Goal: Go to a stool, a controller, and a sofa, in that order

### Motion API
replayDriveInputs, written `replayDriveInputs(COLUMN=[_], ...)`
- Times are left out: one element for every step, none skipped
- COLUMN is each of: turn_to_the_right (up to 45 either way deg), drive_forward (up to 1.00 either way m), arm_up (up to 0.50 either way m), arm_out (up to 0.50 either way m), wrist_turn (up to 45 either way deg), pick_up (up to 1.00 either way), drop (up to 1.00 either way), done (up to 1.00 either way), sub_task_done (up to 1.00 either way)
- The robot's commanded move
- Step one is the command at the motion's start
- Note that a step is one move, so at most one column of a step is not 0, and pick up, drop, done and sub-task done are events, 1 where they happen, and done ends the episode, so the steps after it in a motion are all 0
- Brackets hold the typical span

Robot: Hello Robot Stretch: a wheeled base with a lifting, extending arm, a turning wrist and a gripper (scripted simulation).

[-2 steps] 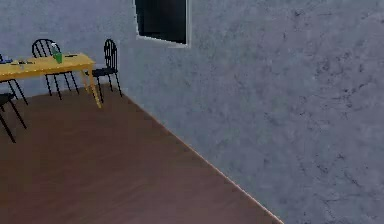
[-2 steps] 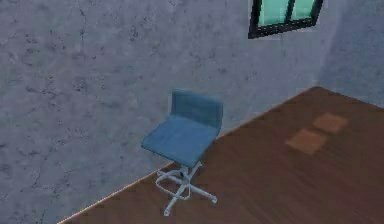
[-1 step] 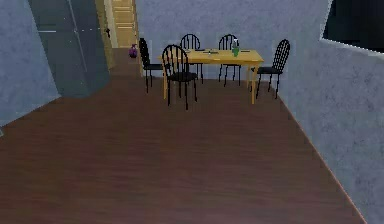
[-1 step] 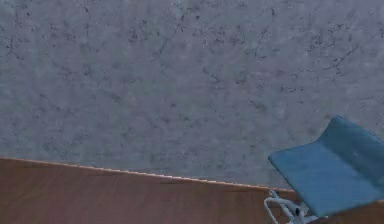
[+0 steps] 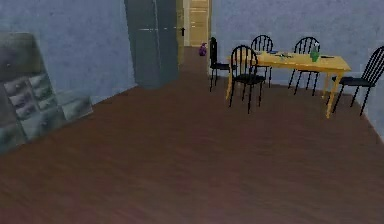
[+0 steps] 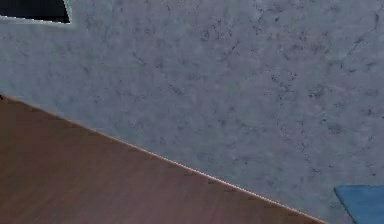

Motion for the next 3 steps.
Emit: replayDriveInputs(turn_to_the_right=[0.0,0.0,0.0], drive_forward=[1.00,1.00,1.00], arm_up=[0.00,0.00,0.00], arm_out=[0.00,0.00,0.00], wrist_turn=[0.0,0.0,0.0], pick_up=[0.00,0.00,0.00], drop=[0.00,0.00,0.00], done=[0.00,0.00,0.00], sub_task_done=[0.00,0.00,0.00])
